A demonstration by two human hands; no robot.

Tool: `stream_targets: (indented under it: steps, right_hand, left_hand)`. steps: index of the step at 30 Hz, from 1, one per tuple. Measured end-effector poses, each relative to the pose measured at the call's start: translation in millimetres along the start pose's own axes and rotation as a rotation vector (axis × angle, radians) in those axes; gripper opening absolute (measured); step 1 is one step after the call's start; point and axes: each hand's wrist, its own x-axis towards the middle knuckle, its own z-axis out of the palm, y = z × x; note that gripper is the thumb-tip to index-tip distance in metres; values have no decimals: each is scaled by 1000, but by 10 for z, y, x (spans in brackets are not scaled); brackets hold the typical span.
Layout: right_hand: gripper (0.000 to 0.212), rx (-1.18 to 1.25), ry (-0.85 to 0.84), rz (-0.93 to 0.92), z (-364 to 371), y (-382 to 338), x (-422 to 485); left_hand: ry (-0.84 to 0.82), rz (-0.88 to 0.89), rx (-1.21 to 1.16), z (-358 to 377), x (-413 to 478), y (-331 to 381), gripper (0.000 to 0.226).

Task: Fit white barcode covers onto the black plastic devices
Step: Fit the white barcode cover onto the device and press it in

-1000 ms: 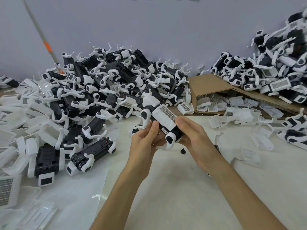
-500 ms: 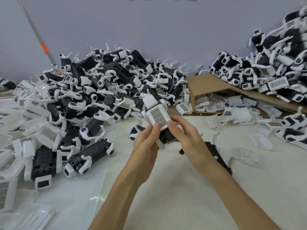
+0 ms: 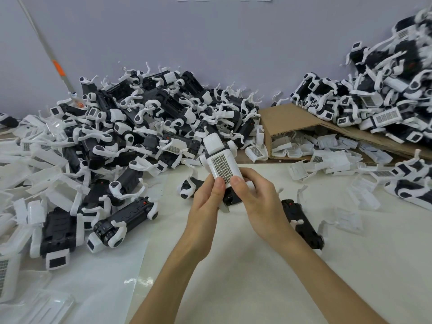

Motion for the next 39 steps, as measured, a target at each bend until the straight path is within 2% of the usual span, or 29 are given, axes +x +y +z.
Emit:
stream_targets:
  steps: [5,7,9,15,21,25,28,33,39]
  right_hand:
    - [24,75,-72,22,6,-9,-10]
    - [24,118,-152,52,-10,-26,-6]
    - [29,159,-186,75,-29,-55,0]
    - [37,222,-112,104,-43,-65,8]
    - [21,185,-87,53,-23,-59,-23]
    - [22,175,-125,39,-78,-90,-28]
    - [33,243,-139,79,-116,-104,3]
    - [33,191,-48,83,-47,-98,1]
    - [25,72,73,-37,5,-61,-40]
  left_hand:
    - [72,40,14,-4,23,22,44]
    - [103,71,33,-25,44,22,42]
    - [50,123,97,-36,43,35,38]
    - [-99,154,136,-3,0,90,36]
    - [-87,182,136,-11,-16,70,40]
    - [-113,173,86,-39,-21,76,39]
    - [-150,151,69,-46,-18,77,36]
    - [-154,157,166,7,-38,42,31]
    - [-102,155,218,25,-32,8,36]
